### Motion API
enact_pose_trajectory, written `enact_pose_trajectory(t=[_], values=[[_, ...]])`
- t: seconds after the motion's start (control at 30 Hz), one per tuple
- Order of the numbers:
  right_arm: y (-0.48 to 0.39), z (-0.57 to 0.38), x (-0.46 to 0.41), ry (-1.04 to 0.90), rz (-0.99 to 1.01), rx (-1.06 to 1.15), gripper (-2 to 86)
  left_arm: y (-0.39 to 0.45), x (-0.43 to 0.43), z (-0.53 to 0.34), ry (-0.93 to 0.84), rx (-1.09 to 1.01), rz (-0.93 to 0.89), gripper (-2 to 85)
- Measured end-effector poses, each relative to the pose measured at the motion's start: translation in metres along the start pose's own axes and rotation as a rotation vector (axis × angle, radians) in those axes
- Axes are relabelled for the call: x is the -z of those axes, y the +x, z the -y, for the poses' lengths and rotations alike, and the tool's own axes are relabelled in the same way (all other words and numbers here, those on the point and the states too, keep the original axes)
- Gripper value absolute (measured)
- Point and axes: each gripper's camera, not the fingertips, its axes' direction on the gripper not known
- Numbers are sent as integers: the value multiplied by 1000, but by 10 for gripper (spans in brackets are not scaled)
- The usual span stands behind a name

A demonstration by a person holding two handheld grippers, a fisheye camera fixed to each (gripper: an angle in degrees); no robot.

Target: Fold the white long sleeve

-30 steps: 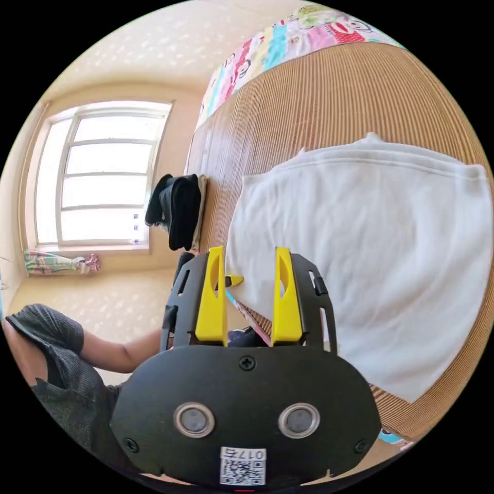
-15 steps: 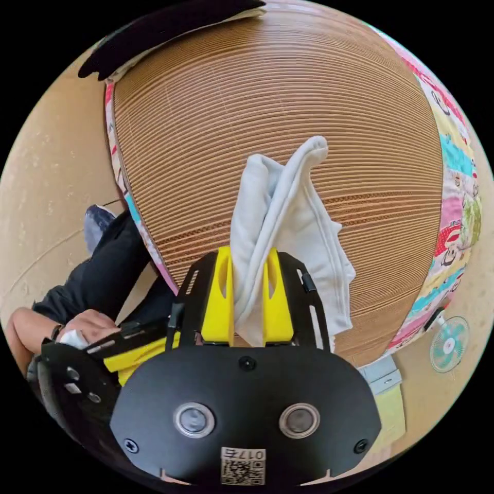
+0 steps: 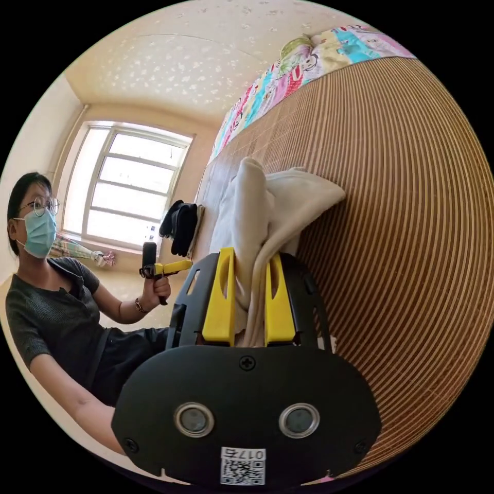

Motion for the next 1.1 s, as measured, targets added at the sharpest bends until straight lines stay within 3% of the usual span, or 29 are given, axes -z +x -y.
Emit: enact_pose_trajectory(t=[0.13,0.27,0.37,0.5,0.6,0.8,1.0,1.1], values=[[41,-23,11,41,-14,-107,164,-22,-47,39,-26,44,-20,211],[65,-48,46,207,70,-139,198,-32,-82,75,-14,61,27,227],[84,-43,26,32,152,-154,218,-39,-117,96,-69,98,-5,228],[92,-36,-18,-146,267,-165,182,-40,-172,104,-225,133,-28,185],[79,-46,-46,-218,167,-221,142,-25,-170,99,-204,120,84,159],[-2,-96,-108,-163,310,-223,125,-12,-66,59,-196,108,107,145],[-130,-109,-255,-181,487,-192,122,-28,139,-6,-68,162,239,146],[-212,-82,-327,-129,609,-125,124,-23,271,-18,81,141,302,147]])
